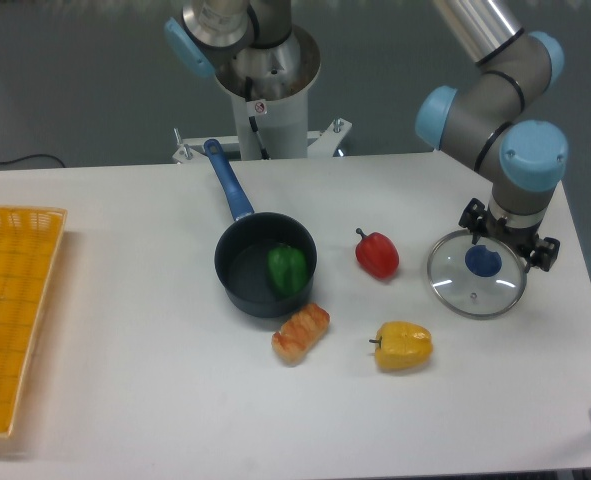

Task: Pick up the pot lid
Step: 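Lower the gripper onto the blue knob and close on it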

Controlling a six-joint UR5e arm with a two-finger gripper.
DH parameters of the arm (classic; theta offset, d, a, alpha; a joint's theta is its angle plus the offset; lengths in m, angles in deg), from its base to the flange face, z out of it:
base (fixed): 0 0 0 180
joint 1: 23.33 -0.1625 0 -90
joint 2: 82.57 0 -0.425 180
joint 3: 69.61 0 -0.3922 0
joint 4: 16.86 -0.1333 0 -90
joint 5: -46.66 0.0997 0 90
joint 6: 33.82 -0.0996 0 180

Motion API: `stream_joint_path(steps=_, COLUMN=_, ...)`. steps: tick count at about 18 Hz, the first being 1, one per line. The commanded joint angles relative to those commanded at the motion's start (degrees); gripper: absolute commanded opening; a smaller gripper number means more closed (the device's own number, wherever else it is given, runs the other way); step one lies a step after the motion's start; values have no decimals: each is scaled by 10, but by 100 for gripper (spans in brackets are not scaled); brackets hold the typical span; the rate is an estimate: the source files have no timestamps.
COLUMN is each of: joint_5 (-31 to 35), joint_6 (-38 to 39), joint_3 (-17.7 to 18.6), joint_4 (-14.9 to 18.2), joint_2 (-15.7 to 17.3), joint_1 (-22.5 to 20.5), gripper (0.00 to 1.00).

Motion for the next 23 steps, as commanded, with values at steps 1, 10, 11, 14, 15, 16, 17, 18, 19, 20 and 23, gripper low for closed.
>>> stream_joint_path(steps=1, joint_5=0, joint_6=1, joint_3=1, joint_4=1, joint_2=-1, joint_1=0, gripper=100)
stream_joint_path(steps=10, joint_5=0, joint_6=6, joint_3=10, joint_4=0, joint_2=-10, joint_1=3, gripper=100)
stream_joint_path(steps=11, joint_5=0, joint_6=6, joint_3=9, joint_4=0, joint_2=-11, joint_1=2, gripper=100)
stream_joint_path(steps=14, joint_5=0, joint_6=6, joint_3=10, joint_4=0, joint_2=-12, joint_1=3, gripper=100)
stream_joint_path(steps=15, joint_5=1, joint_6=6, joint_3=11, joint_4=0, joint_2=-13, joint_1=3, gripper=100)
stream_joint_path(steps=16, joint_5=1, joint_6=6, joint_3=11, joint_4=1, joint_2=-13, joint_1=3, gripper=100)
stream_joint_path(steps=17, joint_5=1, joint_6=6, joint_3=11, joint_4=1, joint_2=-13, joint_1=3, gripper=100)
stream_joint_path(steps=18, joint_5=2, joint_6=7, joint_3=11, joint_4=1, joint_2=-13, joint_1=3, gripper=100)
stream_joint_path(steps=19, joint_5=2, joint_6=7, joint_3=12, joint_4=1, joint_2=-13, joint_1=3, gripper=100)
stream_joint_path(steps=20, joint_5=2, joint_6=6, joint_3=12, joint_4=1, joint_2=-13, joint_1=3, gripper=100)
stream_joint_path(steps=23, joint_5=2, joint_6=8, joint_3=12, joint_4=1, joint_2=-15, joint_1=3, gripper=92)
